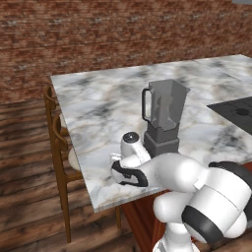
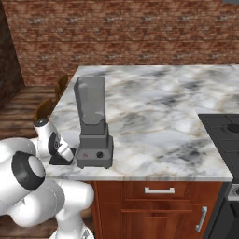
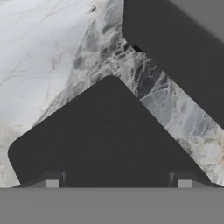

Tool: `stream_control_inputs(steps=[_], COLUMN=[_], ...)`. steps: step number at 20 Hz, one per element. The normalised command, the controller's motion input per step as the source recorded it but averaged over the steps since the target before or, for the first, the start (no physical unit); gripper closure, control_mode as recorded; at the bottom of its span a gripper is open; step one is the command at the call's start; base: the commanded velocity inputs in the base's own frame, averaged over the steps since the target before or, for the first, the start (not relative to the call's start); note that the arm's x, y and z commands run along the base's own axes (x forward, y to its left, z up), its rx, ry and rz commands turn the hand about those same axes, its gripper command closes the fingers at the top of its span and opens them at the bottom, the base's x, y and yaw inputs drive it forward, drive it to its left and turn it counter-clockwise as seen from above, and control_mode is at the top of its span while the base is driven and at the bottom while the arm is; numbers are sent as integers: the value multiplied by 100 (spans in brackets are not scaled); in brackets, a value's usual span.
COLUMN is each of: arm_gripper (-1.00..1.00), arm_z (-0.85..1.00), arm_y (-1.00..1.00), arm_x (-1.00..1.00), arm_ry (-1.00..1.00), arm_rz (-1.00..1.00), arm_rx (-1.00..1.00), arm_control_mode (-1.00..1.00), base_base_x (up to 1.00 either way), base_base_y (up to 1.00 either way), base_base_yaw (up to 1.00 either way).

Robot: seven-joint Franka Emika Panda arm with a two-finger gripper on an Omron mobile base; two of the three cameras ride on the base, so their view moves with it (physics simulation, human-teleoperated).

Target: Grab the lemon and onion from the fridge, place them in the blender, close the lid, and turn on the blender to create a marinade.

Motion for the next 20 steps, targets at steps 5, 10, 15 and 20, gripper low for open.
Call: stream_control_inputs(steps=[5, 10, 15, 20], arm_gripper=[-100, -100, -100, -100], arm_z=[-2, 0, 0, -1], arm_y=[15, 6, 0, 0], arm_x=[3, 0, 0, 0], arm_ry=[0, 0, 0, 0], arm_rz=[-5, -5, -4, -3], arm_rx=[0, 0, 0, 0], arm_control_mode=[-100, -100, -100, -100], base_base_x=[0, 0, 0, 0], base_base_y=[0, 0, 0, 0], base_base_yaw=[0, 0, 0, 0])
